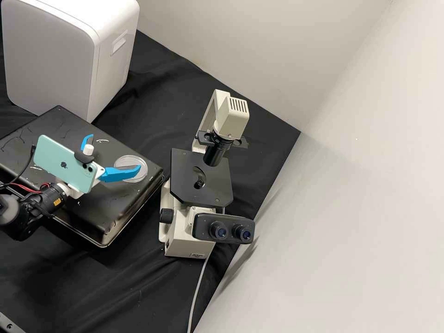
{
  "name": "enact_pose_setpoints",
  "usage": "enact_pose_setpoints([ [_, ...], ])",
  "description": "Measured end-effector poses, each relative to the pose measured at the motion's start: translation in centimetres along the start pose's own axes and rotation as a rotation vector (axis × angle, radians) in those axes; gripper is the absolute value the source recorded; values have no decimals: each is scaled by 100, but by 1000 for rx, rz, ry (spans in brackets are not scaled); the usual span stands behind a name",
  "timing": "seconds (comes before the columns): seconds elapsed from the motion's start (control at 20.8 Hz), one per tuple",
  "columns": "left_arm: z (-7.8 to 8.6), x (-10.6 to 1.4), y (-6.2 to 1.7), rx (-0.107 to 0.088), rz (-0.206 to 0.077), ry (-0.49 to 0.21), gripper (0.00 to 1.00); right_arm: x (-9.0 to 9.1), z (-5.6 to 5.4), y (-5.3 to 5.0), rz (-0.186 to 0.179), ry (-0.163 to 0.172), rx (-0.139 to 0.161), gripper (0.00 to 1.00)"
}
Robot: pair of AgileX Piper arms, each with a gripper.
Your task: Place the petri dish on the microscope
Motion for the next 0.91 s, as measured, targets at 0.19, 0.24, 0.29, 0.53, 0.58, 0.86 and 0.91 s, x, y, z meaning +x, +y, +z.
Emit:
enact_pose_setpoints([
  [0.19, -5, 0, 0, -2, 0, 5, 100, -29, -16, 25, 23, -10, -21, 100],
  [0.24, -5, 0, 0, -2, 0, 5, 100, -31, -18, 21, 22, -10, -26, 100],
  [0.29, -5, 0, 0, -2, 0, 5, 100, -32, -25, 14, 19, -7, -26, 100],
  [0.53, -5, 0, 0, -2, 0, 5, 100, -30, -21, 2, 15, -9, -26, 100],
  [0.58, -5, 0, 0, -2, 0, 5, 100, -24, 2, -7, 11, -18, -28, 100],
  [0.86, -5, 0, 0, -2, 0, 5, 100, 21, 261, -28, 2, -128, -39, 100],
  [0.91, -5, 0, 0, -2, 0, 5, 100, 35, 296, -23, 2, -139, -41, 100],
])
